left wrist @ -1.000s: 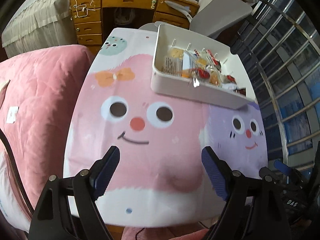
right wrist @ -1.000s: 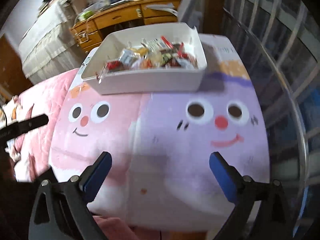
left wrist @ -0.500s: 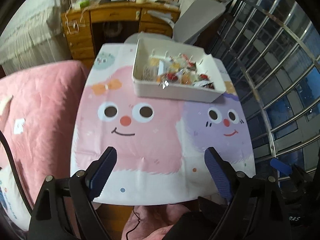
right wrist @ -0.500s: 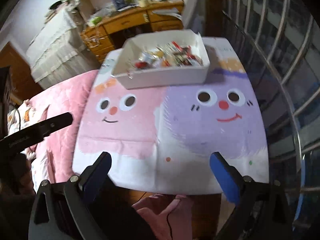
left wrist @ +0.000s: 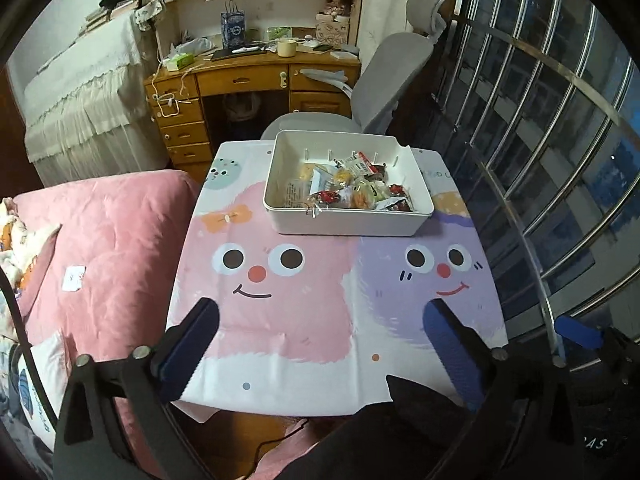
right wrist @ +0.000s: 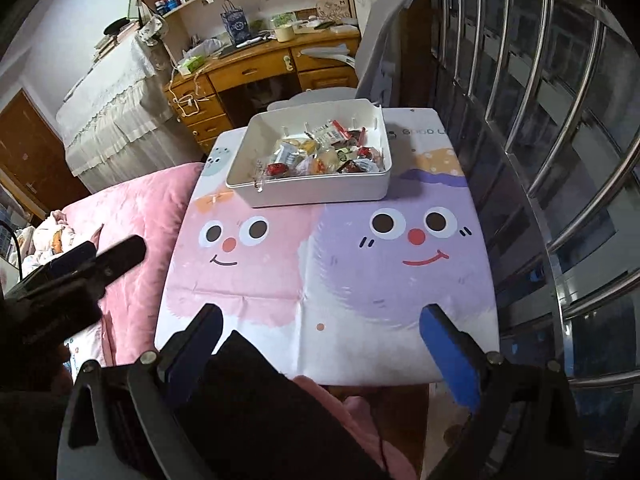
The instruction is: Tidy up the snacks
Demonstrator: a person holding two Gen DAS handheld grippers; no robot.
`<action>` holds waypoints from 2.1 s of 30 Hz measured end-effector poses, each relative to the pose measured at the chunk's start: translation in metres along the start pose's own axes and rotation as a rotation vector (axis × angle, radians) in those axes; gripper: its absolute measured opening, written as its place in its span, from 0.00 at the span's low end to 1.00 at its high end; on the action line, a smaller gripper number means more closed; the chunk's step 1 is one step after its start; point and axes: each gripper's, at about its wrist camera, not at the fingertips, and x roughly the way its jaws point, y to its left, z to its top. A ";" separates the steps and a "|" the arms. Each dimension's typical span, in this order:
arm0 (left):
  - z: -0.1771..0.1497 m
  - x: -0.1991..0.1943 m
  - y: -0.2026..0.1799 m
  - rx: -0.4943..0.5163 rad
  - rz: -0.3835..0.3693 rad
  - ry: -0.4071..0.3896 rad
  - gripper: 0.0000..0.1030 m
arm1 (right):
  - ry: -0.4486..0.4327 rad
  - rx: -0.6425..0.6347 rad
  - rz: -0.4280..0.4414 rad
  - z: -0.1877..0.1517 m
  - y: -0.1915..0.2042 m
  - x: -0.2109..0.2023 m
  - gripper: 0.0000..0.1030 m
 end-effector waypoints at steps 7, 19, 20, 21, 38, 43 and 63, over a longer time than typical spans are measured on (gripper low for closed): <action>-0.006 -0.007 -0.009 -0.014 0.044 -0.045 0.99 | -0.013 -0.001 -0.017 -0.005 -0.006 0.003 1.00; -0.009 -0.006 -0.019 0.014 0.049 -0.049 0.99 | 0.004 0.007 -0.018 -0.008 -0.013 0.006 1.00; -0.009 -0.006 -0.019 0.013 0.048 -0.050 0.99 | 0.004 0.006 -0.018 -0.008 -0.013 0.006 1.00; -0.009 -0.007 -0.019 0.013 0.050 -0.053 0.99 | 0.006 0.005 -0.019 -0.008 -0.014 0.006 1.00; -0.009 -0.008 -0.025 0.020 0.059 -0.064 0.99 | 0.014 0.006 -0.020 -0.011 -0.017 0.009 1.00; -0.011 -0.007 -0.025 0.022 0.057 -0.061 0.99 | 0.018 0.005 -0.022 -0.014 -0.017 0.011 1.00; -0.019 0.004 -0.015 0.011 0.054 -0.012 0.99 | 0.056 -0.006 -0.032 -0.013 -0.012 0.016 1.00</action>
